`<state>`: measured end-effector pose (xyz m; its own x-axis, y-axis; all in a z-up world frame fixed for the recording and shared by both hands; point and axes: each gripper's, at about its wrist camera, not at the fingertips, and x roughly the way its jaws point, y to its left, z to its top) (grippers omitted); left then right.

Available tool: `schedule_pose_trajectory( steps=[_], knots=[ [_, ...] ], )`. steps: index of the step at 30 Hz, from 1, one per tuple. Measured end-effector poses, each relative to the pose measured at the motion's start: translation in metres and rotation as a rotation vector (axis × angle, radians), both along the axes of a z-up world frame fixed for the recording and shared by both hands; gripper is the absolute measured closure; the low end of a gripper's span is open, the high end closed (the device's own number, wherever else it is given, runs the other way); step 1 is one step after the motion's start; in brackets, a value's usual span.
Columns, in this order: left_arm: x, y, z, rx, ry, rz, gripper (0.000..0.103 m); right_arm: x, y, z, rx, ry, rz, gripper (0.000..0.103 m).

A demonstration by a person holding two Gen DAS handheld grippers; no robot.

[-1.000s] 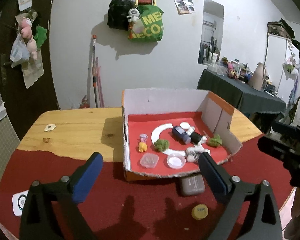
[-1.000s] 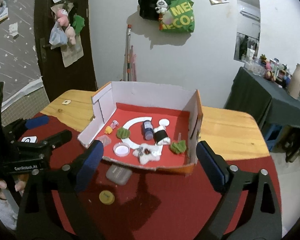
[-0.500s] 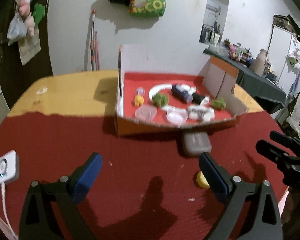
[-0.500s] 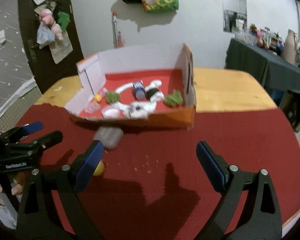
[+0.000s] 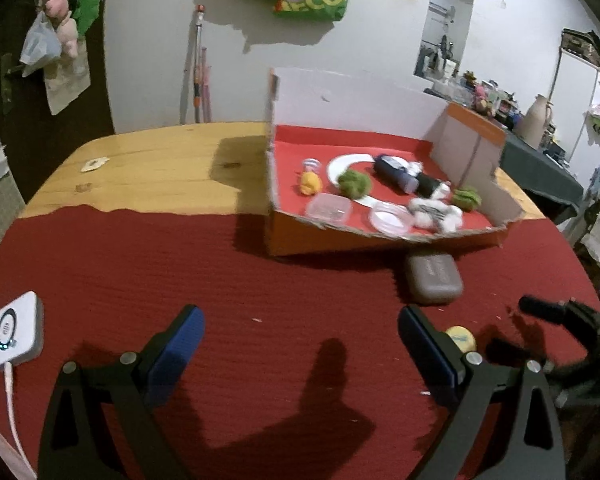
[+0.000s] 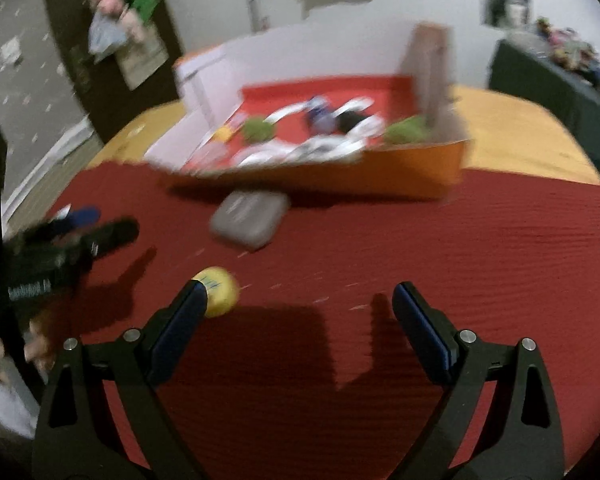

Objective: Organize objects
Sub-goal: 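Withdraw both tools from the box back over the mat, then grasp the grey eye-shadow case with the left tool while the right tool grasps the yellow cap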

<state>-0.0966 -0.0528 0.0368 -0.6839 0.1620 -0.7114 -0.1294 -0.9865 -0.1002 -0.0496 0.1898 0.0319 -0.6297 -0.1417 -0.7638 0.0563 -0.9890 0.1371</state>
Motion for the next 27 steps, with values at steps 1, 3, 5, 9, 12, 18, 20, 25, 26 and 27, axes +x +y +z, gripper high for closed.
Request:
schedule_pose_trajectory(
  steps=[1, 3, 5, 9, 12, 18, 20, 25, 26, 27],
  knots=[
    [-0.001, -0.003, 0.0, 0.0, -0.001, 0.007, 0.004, -0.004, -0.008, -0.004, 0.021, -0.017, 0.018, 0.008],
    [-0.002, -0.01, -0.001, 0.005, -0.008, 0.018, 0.004, -0.009, -0.021, -0.009, 0.097, -0.019, 0.034, 0.007],
    [-0.003, -0.014, -0.003, 0.01, -0.021, 0.024, 0.004, -0.016, -0.029, -0.011, 0.153, -0.042, 0.046, 0.006],
    [-0.005, -0.014, -0.008, 0.018, -0.044, 0.012, 0.004, -0.018, -0.015, -0.009, 0.16, -0.049, 0.007, 0.008],
    [-0.006, -0.006, -0.009, 0.023, -0.055, -0.019, 0.004, -0.015, 0.015, -0.006, 0.16, -0.045, -0.071, 0.008],
    [-0.016, 0.027, -0.014, 0.037, -0.091, -0.102, 0.004, -0.006, 0.059, 0.002, 0.16, -0.038, -0.107, 0.008],
    [-0.018, 0.043, -0.014, 0.028, -0.094, -0.131, 0.004, -0.001, 0.063, 0.007, 0.135, -0.024, -0.06, 0.008],
    [-0.025, 0.075, -0.016, -0.013, -0.092, -0.178, 0.004, 0.002, 0.065, 0.014, 0.145, 0.001, 0.028, 0.008],
    [-0.027, 0.08, -0.016, -0.018, -0.091, -0.178, 0.004, 0.001, 0.065, 0.015, 0.144, 0.006, 0.041, 0.008],
    [-0.029, 0.084, -0.016, -0.022, -0.091, -0.178, 0.004, 0.003, 0.066, 0.015, 0.144, 0.012, 0.046, 0.008]
  ],
)
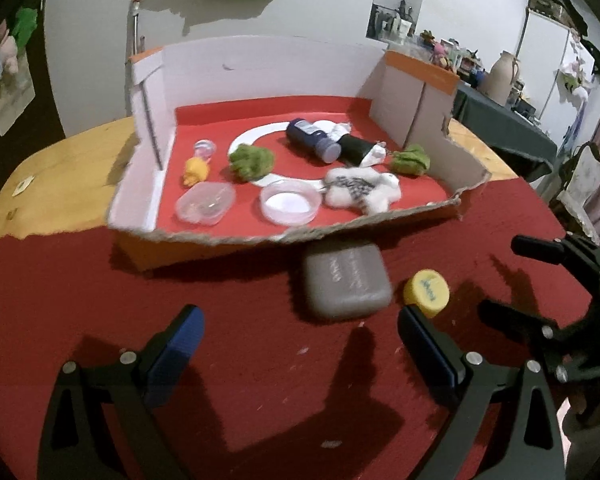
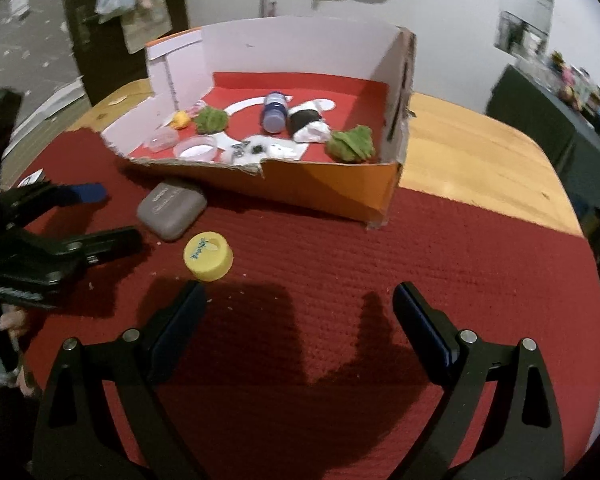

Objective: Organize objects
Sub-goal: 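Grasp the grey eye-shadow case with the left tool while the right tool grasps the yellow cap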

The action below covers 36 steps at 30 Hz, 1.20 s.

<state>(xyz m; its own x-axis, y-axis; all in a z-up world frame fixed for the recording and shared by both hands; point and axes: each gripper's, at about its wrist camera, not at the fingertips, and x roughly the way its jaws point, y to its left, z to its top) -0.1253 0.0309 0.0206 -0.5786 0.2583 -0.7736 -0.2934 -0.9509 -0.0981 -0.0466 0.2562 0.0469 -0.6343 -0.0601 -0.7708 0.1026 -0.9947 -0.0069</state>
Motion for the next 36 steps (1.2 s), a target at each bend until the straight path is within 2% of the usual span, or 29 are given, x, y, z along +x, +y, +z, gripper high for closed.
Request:
schedule_pose_trajectory(
  steps=[4, 6, 8, 12, 16, 22, 29, 33, 34, 36],
  knots=[
    [-0.008, 0.012, -0.002, -0.015, -0.007, 0.0, 0.005, 0.002, 0.007, -0.003, -0.033, -0.004, 0.006, 0.008],
    [-0.013, 0.016, -0.004, -0.018, -0.016, -0.003, 0.011, 0.002, 0.01, -0.004, -0.044, -0.004, -0.001, 0.008],
    [-0.016, 0.016, -0.006, 0.004, -0.031, -0.01, 0.021, 0.004, 0.013, -0.004, -0.061, -0.002, -0.005, 0.008],
    [-0.019, 0.016, -0.007, 0.009, -0.027, -0.005, 0.026, 0.006, 0.015, -0.004, -0.083, 0.0, 0.0, 0.008],
    [-0.015, 0.021, -0.006, 0.04, -0.026, -0.057, 0.048, 0.008, 0.014, -0.004, -0.099, 0.0, 0.005, 0.008],
    [-0.008, 0.018, -0.006, 0.042, -0.011, -0.07, 0.048, 0.008, 0.007, -0.002, -0.118, 0.002, 0.02, 0.008],
    [0.011, -0.012, -0.002, 0.025, -0.008, -0.057, 0.048, 0.009, -0.01, 0.001, -0.115, 0.001, 0.055, 0.008],
    [0.016, -0.024, -0.006, 0.044, -0.025, -0.046, 0.048, 0.007, -0.025, -0.001, -0.094, 0.001, 0.075, 0.008],
    [0.017, -0.025, -0.006, 0.048, -0.025, -0.047, 0.046, 0.007, -0.028, -0.002, -0.084, 0.002, 0.071, 0.008],
    [0.02, -0.027, -0.006, 0.041, -0.017, -0.043, 0.036, 0.007, -0.031, -0.004, -0.07, 0.005, 0.057, 0.008]
  ],
)
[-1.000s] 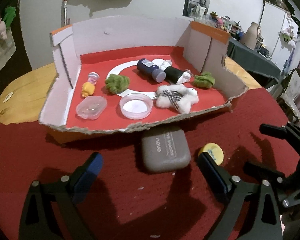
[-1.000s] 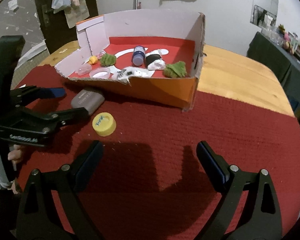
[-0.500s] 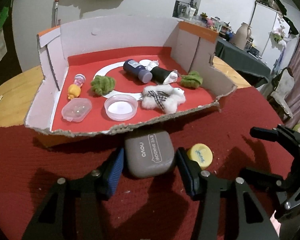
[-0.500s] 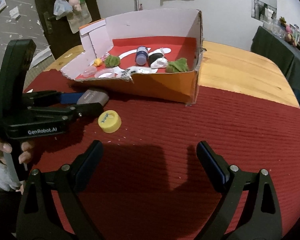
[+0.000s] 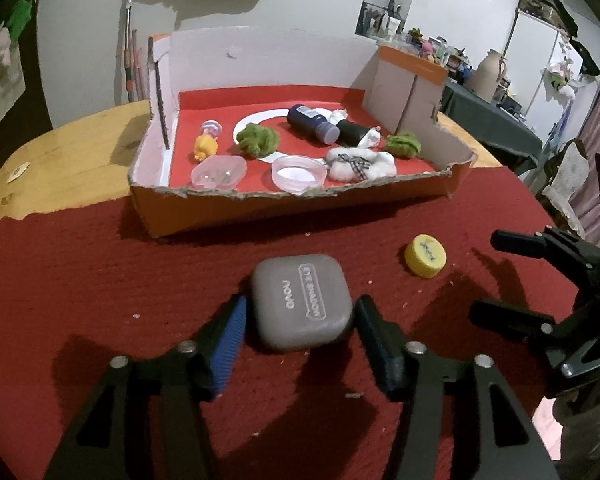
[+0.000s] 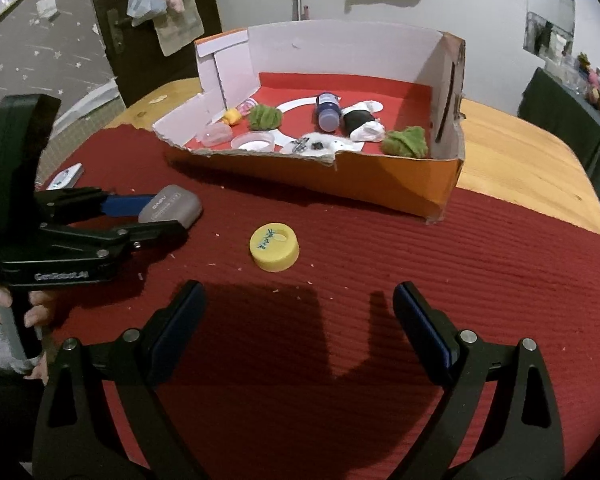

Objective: Organize objects
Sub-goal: 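Grasp the grey eye-shadow case with the left tool while the right tool grasps the yellow cap, then carry the grey case and yellow cap into the cardboard box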

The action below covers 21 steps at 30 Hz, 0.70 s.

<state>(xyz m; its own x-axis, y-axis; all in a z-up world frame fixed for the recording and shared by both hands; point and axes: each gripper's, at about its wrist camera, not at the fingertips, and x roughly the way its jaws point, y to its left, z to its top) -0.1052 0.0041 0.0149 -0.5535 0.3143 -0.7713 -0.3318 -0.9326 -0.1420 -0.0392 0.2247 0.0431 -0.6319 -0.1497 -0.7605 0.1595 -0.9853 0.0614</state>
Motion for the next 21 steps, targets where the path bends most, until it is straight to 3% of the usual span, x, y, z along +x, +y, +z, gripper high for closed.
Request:
schedule_pose_trajectory(
  steps=[2, 14, 15, 18, 21],
  knots=[
    [0.005, -0.003, 0.001, 0.004, 0.017, 0.01, 0.026, 0.003, -0.002, -0.001, 0.004, 0.001, -0.011, 0.008],
    [-0.004, 0.001, -0.003, -0.019, 0.029, 0.016, 0.027, -0.021, -0.018, -0.005, 0.105, -0.012, -0.003, 0.008],
    [-0.006, 0.003, -0.003, -0.013, 0.024, 0.008, 0.028, -0.025, -0.018, -0.006, 0.094, -0.015, 0.006, 0.012],
    [-0.009, 0.007, -0.004, -0.024, 0.036, -0.006, 0.046, -0.036, -0.025, -0.013, 0.112, -0.03, 0.024, 0.047],
    [-0.007, 0.008, -0.004, -0.018, 0.041, -0.027, 0.047, -0.034, -0.031, -0.011, 0.096, -0.014, 0.059, 0.074]
  ],
)
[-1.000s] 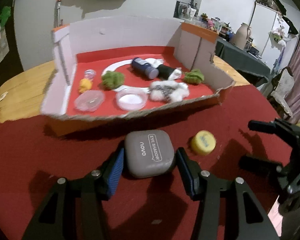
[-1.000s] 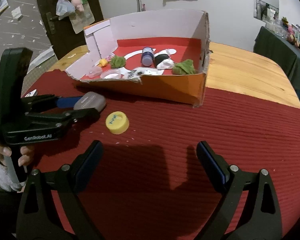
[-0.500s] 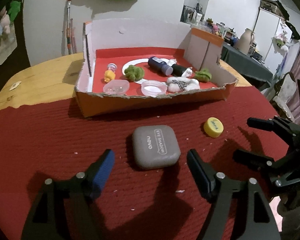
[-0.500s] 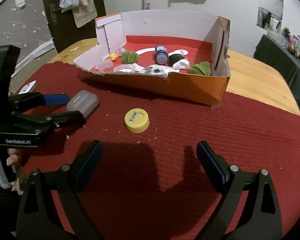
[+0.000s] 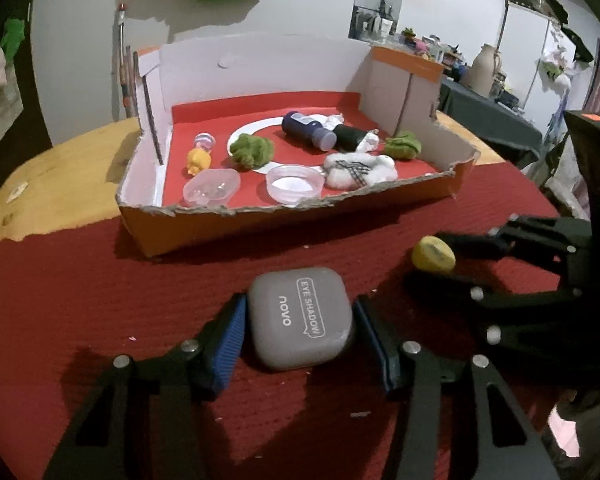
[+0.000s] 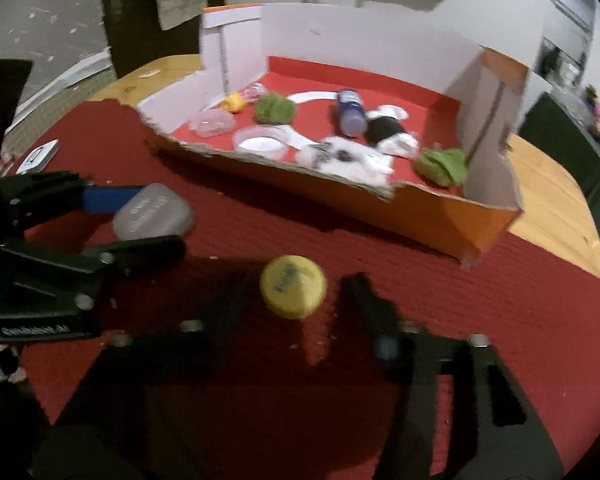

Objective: Organize objects
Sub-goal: 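Carry the grey case and yellow cap into the cardboard box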

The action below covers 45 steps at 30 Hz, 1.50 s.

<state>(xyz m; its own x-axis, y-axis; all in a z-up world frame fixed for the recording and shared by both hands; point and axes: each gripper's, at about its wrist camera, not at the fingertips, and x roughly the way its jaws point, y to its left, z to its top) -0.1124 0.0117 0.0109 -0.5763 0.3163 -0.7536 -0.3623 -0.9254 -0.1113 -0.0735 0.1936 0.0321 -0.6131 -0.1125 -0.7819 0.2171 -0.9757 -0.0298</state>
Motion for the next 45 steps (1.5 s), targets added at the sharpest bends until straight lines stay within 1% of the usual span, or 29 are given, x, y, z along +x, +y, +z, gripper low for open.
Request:
schedule_pose_trajectory(
  steps=[3, 7, 10, 13, 20, 25, 31, 35, 37, 39, 45],
  knots=[
    [0.004, -0.002, 0.003, 0.011, 0.003, -0.003, 0.047, 0.005, -0.007, 0.0, 0.024, 0.013, 0.021, 0.074],
    [0.01, -0.006, 0.016, 0.04, 0.03, -0.003, 0.047, 0.012, -0.005, 0.014, -0.043, 0.034, 0.03, 0.074],
    [0.018, -0.006, 0.03, 0.046, 0.07, -0.013, 0.047, 0.017, -0.006, 0.025, -0.047, 0.064, 0.029, 0.074],
    [0.022, -0.005, 0.037, 0.045, 0.086, -0.023, 0.047, 0.02, -0.005, 0.031, -0.051, 0.076, 0.025, 0.074],
    [0.024, -0.007, 0.039, 0.048, 0.081, -0.014, 0.047, 0.025, -0.002, 0.036, -0.067, 0.083, 0.013, 0.074],
    [0.021, -0.007, 0.044, 0.055, 0.091, -0.012, 0.047, 0.025, 0.003, 0.046, -0.087, 0.099, 0.009, 0.074],
    [-0.012, -0.003, 0.062, 0.079, 0.077, -0.006, 0.047, 0.003, 0.012, 0.071, -0.091, 0.106, -0.004, 0.074],
    [-0.05, 0.005, 0.072, 0.064, 0.05, 0.01, 0.047, -0.026, 0.021, 0.089, -0.078, 0.098, -0.026, 0.074],
    [-0.069, 0.01, 0.074, 0.048, 0.042, 0.019, 0.047, -0.042, 0.025, 0.097, -0.063, 0.101, -0.045, 0.073],
    [-0.086, 0.015, 0.075, 0.028, 0.03, 0.032, 0.047, -0.061, 0.029, 0.1, -0.049, 0.087, -0.063, 0.074],
    [-0.133, 0.026, 0.072, -0.038, -0.002, 0.057, 0.047, -0.12, 0.04, 0.1, -0.007, 0.02, -0.116, 0.073]
  ],
)
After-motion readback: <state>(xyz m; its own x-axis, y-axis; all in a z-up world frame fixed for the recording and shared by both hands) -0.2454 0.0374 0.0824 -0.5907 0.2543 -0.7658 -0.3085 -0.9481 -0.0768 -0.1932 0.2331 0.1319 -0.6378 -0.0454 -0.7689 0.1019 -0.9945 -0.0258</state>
